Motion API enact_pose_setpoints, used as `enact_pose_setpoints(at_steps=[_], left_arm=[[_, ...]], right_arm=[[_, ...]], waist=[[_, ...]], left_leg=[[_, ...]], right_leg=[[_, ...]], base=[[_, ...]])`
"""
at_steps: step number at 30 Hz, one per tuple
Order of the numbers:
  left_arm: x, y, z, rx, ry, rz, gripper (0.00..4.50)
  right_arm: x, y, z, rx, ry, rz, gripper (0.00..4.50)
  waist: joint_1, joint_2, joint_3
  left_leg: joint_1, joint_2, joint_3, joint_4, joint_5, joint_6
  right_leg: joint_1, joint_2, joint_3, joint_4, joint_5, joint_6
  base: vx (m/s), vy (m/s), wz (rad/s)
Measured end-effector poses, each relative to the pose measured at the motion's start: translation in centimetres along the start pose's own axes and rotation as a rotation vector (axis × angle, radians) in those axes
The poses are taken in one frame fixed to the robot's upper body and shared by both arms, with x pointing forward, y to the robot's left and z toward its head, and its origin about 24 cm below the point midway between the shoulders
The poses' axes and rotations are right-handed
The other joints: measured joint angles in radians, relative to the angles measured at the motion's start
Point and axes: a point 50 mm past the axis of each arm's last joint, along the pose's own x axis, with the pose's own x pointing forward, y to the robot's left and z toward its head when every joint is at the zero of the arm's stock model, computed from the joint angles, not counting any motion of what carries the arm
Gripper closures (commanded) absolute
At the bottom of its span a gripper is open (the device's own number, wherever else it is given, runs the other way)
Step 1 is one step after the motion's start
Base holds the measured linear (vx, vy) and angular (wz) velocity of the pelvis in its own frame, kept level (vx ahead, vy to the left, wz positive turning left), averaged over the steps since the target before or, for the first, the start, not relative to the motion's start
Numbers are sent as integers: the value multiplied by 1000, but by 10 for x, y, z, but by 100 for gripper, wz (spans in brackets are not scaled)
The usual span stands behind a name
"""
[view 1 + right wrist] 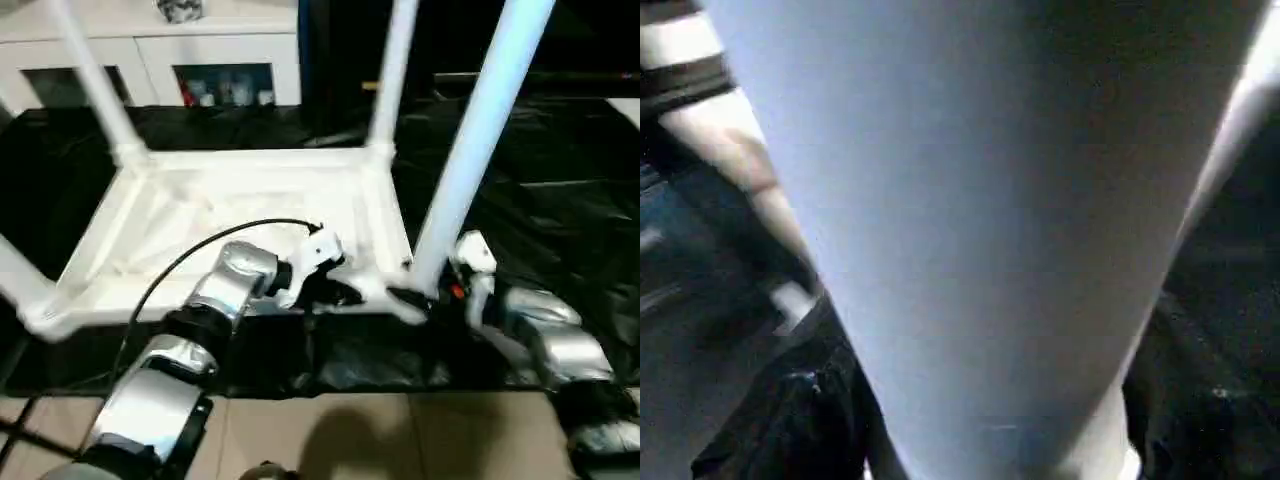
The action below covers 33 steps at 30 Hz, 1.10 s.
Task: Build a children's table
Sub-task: Rotate leg to tighten
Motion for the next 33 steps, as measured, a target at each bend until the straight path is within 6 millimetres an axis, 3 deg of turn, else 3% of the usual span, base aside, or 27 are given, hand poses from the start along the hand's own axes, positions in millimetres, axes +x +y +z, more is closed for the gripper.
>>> enact_pose_setpoints(at_steps=[2,5,6,9,16,26,29,33], left_arm=[[9,0,4,-21,-21,72,450],[17,-2,8,-23,-34,122,450],[18,-2,9,-23,-37,123,450],[18,-2,9,-23,-38,122,450],[14,-2,8,-12,-37,95,450],[-6,-6,-3,11,-20,-136,450],[-8,-10,-5,23,-7,-214,450],[-13,-12,-7,34,13,-275,450]], right_arm=[[10,-4,3,20,-16,-129,179],[16,-7,6,38,-29,-228,179],[16,-8,7,37,-32,-231,144],[16,-7,6,40,-39,-227,110],[16,-5,6,8,-45,-172,63],[-28,3,-5,-82,-3,204,63],[-36,8,-5,-83,25,316,63],[-41,14,-5,-88,61,417,63]], waist=[[-9,0,0],[-7,0,0],[-5,0,0],[-3,1,-1],[-8,0,0],[12,0,0],[26,2,1],[31,2,1]], left_leg=[[0,0,0,0,0,0],[-1,0,0,-2,-1,0],[-1,0,0,-3,-1,0],[-1,0,0,-3,0,0],[-2,0,0,-3,-1,0],[-3,0,0,-3,0,4],[-3,0,0,-2,-1,2],[-4,0,0,-2,-1,2]], right_leg=[[0,0,1,0,0,0],[-1,0,1,0,1,-1],[-1,0,0,0,0,0],[-2,0,-1,1,0,1],[-2,0,-1,0,0,1],[-4,0,-1,1,-1,3],[-3,0,-1,1,-1,2],[-2,0,-1,1,-1,2]], base=[[0,0,0],[0,0,0],[0,0,0],[0,0,0],[0,0,0],[0,0,0],[0,0,0],[0,0,0]])
